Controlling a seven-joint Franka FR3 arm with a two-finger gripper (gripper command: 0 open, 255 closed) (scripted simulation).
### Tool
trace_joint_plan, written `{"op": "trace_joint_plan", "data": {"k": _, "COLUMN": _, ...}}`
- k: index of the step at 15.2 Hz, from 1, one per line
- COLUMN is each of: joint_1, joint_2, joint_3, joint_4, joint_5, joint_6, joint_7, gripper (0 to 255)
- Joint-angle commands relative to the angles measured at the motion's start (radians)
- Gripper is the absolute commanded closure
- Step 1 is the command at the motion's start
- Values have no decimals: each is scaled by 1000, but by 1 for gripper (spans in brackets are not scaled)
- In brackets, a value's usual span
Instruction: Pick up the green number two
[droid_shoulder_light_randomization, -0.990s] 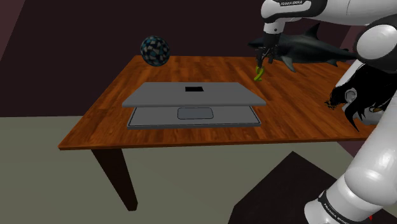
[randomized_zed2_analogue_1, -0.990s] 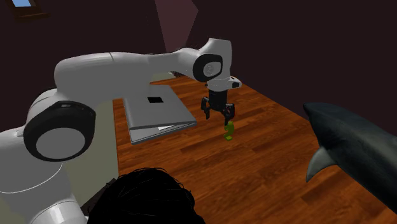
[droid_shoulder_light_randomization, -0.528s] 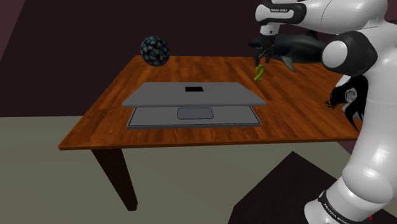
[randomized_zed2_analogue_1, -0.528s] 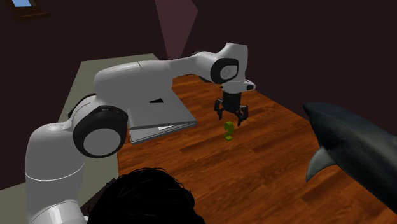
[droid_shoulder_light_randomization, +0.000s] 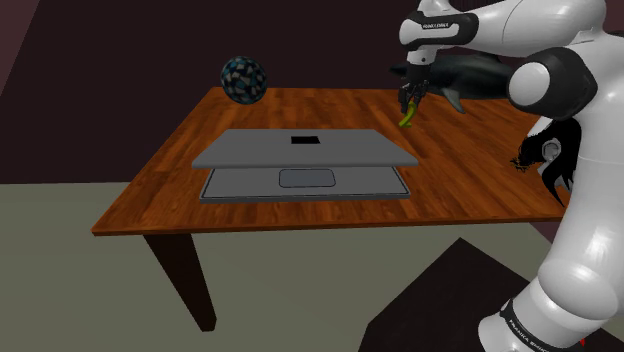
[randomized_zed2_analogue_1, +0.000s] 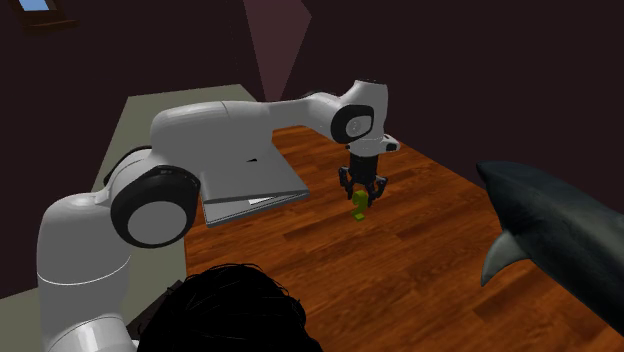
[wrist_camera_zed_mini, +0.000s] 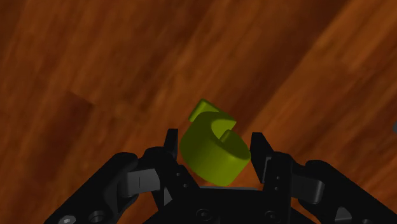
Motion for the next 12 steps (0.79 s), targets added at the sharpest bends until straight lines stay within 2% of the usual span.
{"op": "trace_joint_plan", "data": {"k": 1, "joint_1": -1, "joint_2": 1, "joint_3": -1, "joint_4": -2, "joint_5": 0, "joint_6": 2, "joint_7": 0, "gripper": 255}}
{"op": "trace_joint_plan", "data": {"k": 8, "joint_1": 0, "joint_2": -1, "joint_3": 0, "joint_4": -6, "joint_5": -1, "joint_6": 4, "joint_7": 1, "gripper": 255}}
{"op": "trace_joint_plan", "data": {"k": 12, "joint_1": -5, "joint_2": 9, "joint_3": -1, "joint_4": 63, "joint_5": 1, "joint_6": -56, "joint_7": -2, "gripper": 255}}
